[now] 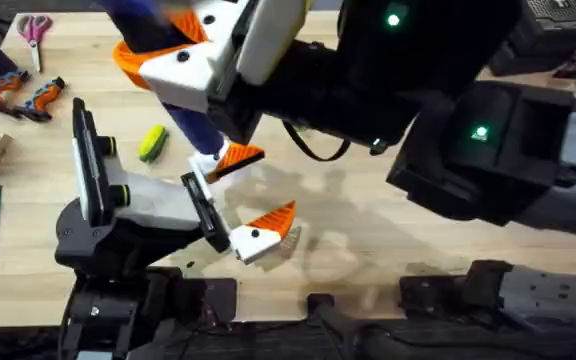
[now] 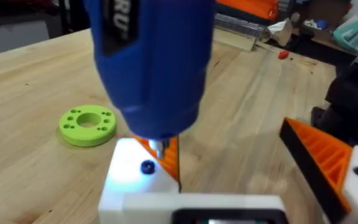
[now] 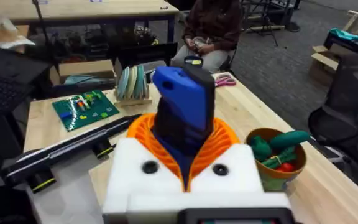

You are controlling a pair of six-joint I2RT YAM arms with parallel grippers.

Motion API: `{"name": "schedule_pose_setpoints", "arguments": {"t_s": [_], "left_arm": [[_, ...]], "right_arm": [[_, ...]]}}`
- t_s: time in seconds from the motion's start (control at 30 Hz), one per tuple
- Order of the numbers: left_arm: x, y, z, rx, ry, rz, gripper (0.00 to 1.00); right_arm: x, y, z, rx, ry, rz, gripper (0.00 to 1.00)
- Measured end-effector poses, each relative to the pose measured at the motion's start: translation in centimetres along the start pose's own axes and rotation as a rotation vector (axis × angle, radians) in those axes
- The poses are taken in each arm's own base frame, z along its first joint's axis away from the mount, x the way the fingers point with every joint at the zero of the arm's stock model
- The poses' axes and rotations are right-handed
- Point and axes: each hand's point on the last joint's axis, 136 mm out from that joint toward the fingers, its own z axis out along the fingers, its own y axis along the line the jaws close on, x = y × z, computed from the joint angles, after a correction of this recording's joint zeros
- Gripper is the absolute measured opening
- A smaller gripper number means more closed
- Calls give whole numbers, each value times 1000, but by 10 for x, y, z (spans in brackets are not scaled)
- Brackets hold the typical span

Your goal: Pick up the gripper from the table and insert it into the empty holder that is missing its gripper. Then pick up a screw, insert it into the mounting hole, and use the screwdriver to tighten it. Finally, clean up the table by picking up the vegetable and placing it into the bucket.

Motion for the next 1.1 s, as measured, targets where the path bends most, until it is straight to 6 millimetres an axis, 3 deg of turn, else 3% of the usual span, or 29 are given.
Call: {"name": "schedule_pose_setpoints", "arguments": {"t_s": [0.5, 0.73, 1.1], "left_arm": [[0, 0, 0, 0, 0, 0, 985], [0, 0, 0, 0, 0, 0, 985], [0, 0, 0, 0, 0, 0, 985]], "right_arm": [[-2, 0, 0, 0, -8, -1, 25], [-16, -1, 0, 4, -64, -8, 25], [-9, -1, 0, 2, -36, -5, 25]]}}
